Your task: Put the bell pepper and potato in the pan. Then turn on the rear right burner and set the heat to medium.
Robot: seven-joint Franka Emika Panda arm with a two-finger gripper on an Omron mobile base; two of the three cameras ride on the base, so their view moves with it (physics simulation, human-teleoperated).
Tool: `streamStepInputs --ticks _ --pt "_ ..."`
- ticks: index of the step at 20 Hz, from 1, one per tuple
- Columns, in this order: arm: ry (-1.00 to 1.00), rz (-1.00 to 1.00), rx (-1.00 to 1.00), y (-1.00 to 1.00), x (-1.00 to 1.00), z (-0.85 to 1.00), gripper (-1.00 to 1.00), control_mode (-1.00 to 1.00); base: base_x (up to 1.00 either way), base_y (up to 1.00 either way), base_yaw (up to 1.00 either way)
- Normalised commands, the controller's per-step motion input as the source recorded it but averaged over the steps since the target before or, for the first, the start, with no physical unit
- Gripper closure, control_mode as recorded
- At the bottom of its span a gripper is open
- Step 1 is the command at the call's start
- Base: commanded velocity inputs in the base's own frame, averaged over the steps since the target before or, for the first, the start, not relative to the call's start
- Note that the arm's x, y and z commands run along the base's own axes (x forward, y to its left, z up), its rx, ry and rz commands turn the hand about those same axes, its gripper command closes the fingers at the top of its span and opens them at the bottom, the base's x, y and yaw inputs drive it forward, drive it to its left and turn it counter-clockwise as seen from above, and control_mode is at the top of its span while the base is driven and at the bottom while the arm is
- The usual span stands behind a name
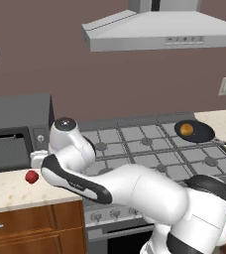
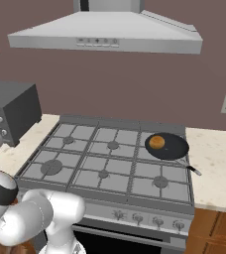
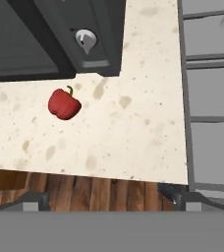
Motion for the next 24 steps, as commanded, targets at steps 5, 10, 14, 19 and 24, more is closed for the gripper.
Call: streamStepInputs --ticks 5,10,14,19,24 --pt "0.0 0.0 0.05 0.32 0.38 0.0 -1.0 -1.0 0.0 0.0 0.0" --pt "0.0 0.06 0.02 0.23 0.09 0.0 -1.0 -1.0 0.0 0.0 0.0" --pt "0.0 0.08 0.0 0.03 0.0 -0.11 -1.0 -1.0 0.0 0.0 0.0" --pt "0.0 0.09 0.0 0.08 0.0 -0.35 -1.0 -1.0 0.0 0.0 0.0" --pt "0.0 0.11 0.0 0.17 0.0 -0.39 -1.0 -1.0 0.0 0.0 0.0"
